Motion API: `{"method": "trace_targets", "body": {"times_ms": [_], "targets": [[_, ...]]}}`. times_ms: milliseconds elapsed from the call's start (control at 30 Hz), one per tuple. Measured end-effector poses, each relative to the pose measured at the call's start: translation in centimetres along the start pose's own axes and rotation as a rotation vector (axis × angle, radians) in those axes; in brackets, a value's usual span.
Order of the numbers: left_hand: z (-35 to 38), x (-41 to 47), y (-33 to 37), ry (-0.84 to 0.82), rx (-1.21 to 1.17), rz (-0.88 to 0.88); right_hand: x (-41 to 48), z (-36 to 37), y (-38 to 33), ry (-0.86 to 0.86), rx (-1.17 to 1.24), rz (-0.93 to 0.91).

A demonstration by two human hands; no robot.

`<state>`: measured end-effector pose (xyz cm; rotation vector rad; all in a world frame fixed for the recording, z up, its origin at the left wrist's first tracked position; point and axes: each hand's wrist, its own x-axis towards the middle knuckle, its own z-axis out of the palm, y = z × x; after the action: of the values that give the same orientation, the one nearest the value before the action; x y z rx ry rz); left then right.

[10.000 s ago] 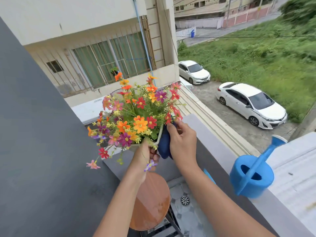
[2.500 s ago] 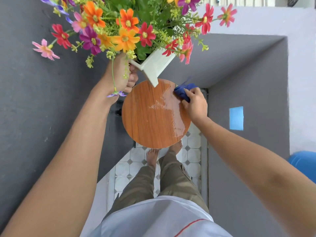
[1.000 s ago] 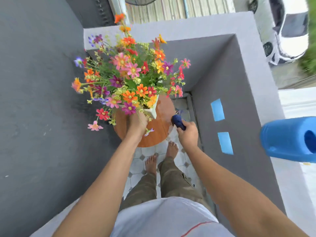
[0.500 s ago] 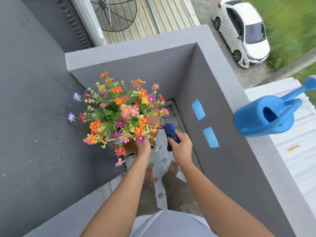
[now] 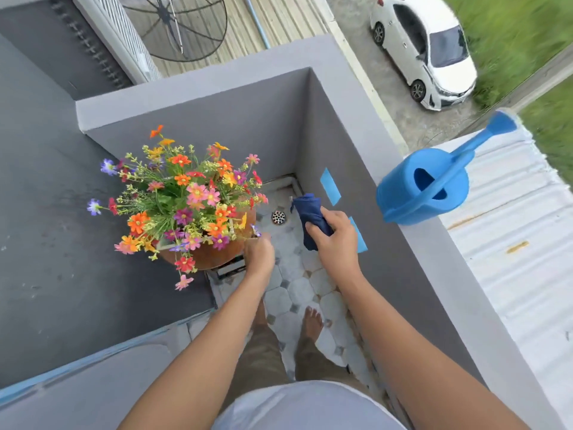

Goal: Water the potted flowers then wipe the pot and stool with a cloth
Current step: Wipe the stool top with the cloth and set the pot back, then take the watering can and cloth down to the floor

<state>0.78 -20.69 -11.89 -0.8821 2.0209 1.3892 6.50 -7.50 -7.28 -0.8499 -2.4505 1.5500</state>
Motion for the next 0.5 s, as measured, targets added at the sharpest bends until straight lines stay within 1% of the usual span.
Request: {"method": "trace_targets", "body": {"times_ms": [33, 100, 167, 300, 400, 500], "targets": [[1.1, -1.2, 0.7, -0.05, 0.08, 0.071, -0.3, -1.4, -0.7, 0.025, 0.019, -0.029], [2.9, -4.3, 3.3, -0.109, 0.111, 0.227, -0.5, -4.7, -2.3, 0.103, 0.074, -0.086], [3.9, -7.1, 6.6, -0.136, 0.012, 0.337, -0.5, -7.7, -4.3, 0.153, 0.138, -0.12], [6.7, -13.5, 11.7, -0.254, -0.231, 0.522, -0.7, -15.2, -7.2, 0.329, 0.29, -0.165], [9.8, -18.2, 13.6, -0.403, -0.266, 0.54, -0.8, -20.6, -7.5, 0.469, 0.38, -0.169], [14.1, -21.8, 13.8, -0.541, -0.252, 0.429, -0.6, -24.8, -6.2, 0.605, 0.413, -0.142]]}}
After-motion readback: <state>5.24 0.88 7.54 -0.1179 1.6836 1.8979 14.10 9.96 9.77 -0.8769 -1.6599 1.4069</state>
